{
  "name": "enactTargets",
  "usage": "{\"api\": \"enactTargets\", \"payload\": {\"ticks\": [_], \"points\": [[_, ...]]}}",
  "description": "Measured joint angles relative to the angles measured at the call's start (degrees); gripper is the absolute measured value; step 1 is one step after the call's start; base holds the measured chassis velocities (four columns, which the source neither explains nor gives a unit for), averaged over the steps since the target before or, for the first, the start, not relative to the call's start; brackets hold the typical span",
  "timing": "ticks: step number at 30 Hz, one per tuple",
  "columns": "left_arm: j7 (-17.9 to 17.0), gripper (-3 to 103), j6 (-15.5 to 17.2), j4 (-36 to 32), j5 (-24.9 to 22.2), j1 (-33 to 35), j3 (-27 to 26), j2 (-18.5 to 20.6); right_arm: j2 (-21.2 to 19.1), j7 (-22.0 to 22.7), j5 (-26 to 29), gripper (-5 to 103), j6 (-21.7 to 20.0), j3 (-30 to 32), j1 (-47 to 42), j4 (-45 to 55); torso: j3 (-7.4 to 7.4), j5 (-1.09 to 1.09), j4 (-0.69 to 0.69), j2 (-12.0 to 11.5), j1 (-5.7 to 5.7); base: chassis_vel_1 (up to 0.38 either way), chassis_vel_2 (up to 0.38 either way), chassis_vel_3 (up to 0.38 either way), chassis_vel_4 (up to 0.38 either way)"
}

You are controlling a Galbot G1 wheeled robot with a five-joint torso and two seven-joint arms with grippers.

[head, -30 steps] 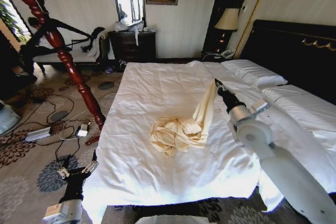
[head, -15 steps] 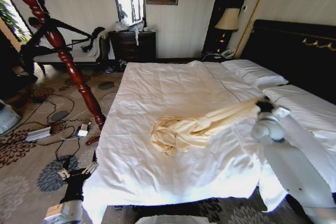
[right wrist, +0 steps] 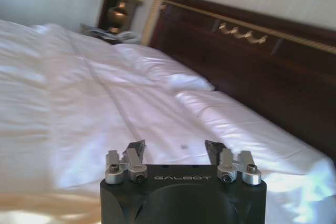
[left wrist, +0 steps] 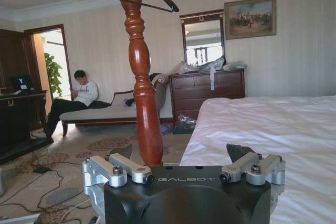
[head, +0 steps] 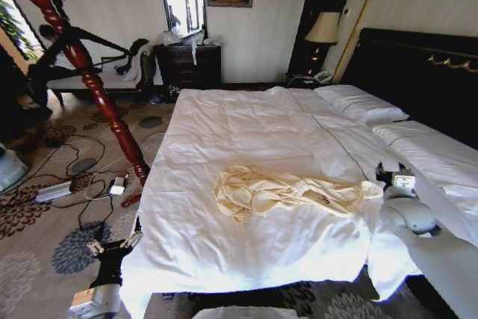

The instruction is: Pick up the clothes from the bed and hang them on the clothes hanger.

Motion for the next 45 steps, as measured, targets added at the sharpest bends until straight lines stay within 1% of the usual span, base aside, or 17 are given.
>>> {"api": "enactTargets", "payload": {"ticks": [1,3,4,6,7,8,9,12,13,18,26,30,33,37,40,44,45], "points": [[0.00,100,-0.05,0.09,-0.08,0.06,-0.07,0.03,-0.27,-0.66,0.79,66,0.65,0.25,-0.87,1.28,0.00,0.00,-0.01,0.00,0.00,0.000,0.000,0.000,0.000],[-0.07,100,-0.27,0.33,-0.40,0.23,-0.38,0.15,-0.90,-6.27,-0.18,77,6.31,0.09,-5.26,7.08,-0.01,-0.01,-0.01,0.01,-0.01,0.000,0.000,0.000,0.000],[-0.07,100,-0.27,0.33,-0.40,0.23,-0.38,0.15,-0.90,-6.27,-0.18,77,6.31,0.09,-5.26,7.08,-0.01,-0.01,-0.01,0.01,-0.01,0.000,0.000,0.000,0.000],[-0.11,100,-0.29,0.38,-0.54,0.25,-0.49,0.16,-0.64,-11.40,-5.72,82,10.67,-2.16,-7.80,10.20,0.00,-0.03,0.00,0.01,-0.01,0.000,0.000,0.000,0.000],[-0.14,100,-0.29,0.38,-0.57,0.25,-0.51,0.16,-0.06,-14.72,-11.12,88,13.54,-4.37,-8.91,11.02,-0.01,-0.01,0.00,0.00,-0.01,0.000,0.000,0.000,0.000],[-0.18,100,-0.29,0.27,-0.58,0.25,-0.54,0.12,1.04,-20.27,-21.13,92,17.97,-8.14,-9.59,10.34,-0.01,0.00,-0.01,0.00,-0.01,0.000,0.000,0.000,0.000],[-0.18,100,-0.29,0.27,-0.58,0.25,-0.54,0.12,1.04,-20.27,-21.13,92,17.97,-8.14,-9.59,10.34,-0.01,0.00,-0.01,0.00,-0.01,0.000,0.000,0.000,0.000],[-0.21,100,-0.25,-0.33,-0.53,0.35,-0.54,0.03,2.59,-27.55,-38.04,99,23.90,-15.00,-9.81,5.67,0.00,0.02,-0.01,0.00,0.00,0.000,0.000,0.000,0.000],[-0.21,100,-0.23,-0.44,-0.53,0.39,-0.57,0.02,2.65,-28.23,-39.44,100,24.32,-16.57,-9.83,4.80,0.00,0.02,-0.02,0.01,0.00,0.000,0.000,0.000,0.000],[-0.30,100,-0.16,-0.76,-0.53,0.63,-0.98,-0.08,2.45,-28.81,-42.11,100,22.95,-22.90,-8.12,0.54,0.00,0.02,-0.02,0.00,-0.01,0.000,0.000,0.000,0.000],[-0.43,100,-0.14,-0.72,-0.42,0.50,-1.19,-0.82,-0.84,-29.41,-43.63,100,20.19,-27.27,-5.98,-3.01,0.00,0.01,-0.01,0.01,-0.01,0.000,0.000,0.000,0.000],[-0.48,100,-0.13,-0.65,0.05,0.41,-0.80,-1.42,-0.01,-29.54,-44.86,100,20.08,-28.90,-4.38,-4.75,0.00,0.01,-0.01,0.01,0.00,0.000,0.000,0.000,0.000],[-0.49,100,-0.12,-0.77,0.50,0.42,-0.57,-1.89,2.49,-29.40,-47.75,101,20.81,-29.98,-2.18,-7.48,0.00,0.01,-0.02,0.01,-0.01,0.000,0.000,0.000,0.000],[-0.53,100,-0.09,-0.78,0.69,0.44,-0.57,-2.00,4.51,-29.24,-49.59,87,22.57,-30.12,-0.73,-9.20,0.00,0.02,-0.02,0.00,0.00,0.000,0.000,0.000,0.000],[-0.55,100,-0.08,-0.78,0.89,0.48,-0.57,-2.13,5.89,-28.90,-50.20,82,23.53,-30.26,0.18,-9.92,0.00,0.02,-0.01,0.00,0.00,0.000,0.000,0.000,0.000],[-0.57,100,-0.07,-0.78,1.42,0.53,-0.40,-2.27,7.72,-28.72,-50.45,60,24.79,-30.48,1.07,-10.22,0.00,0.01,-0.01,0.00,0.00,0.000,0.000,0.000,0.000],[-0.57,100,-0.07,-0.78,1.42,0.53,-0.40,-2.27,7.72,-28.72,-50.45,60,24.79,-30.48,1.07,-10.22,0.00,0.01,-0.01,0.00,0.00,0.000,0.000,0.000,0.000]]}}
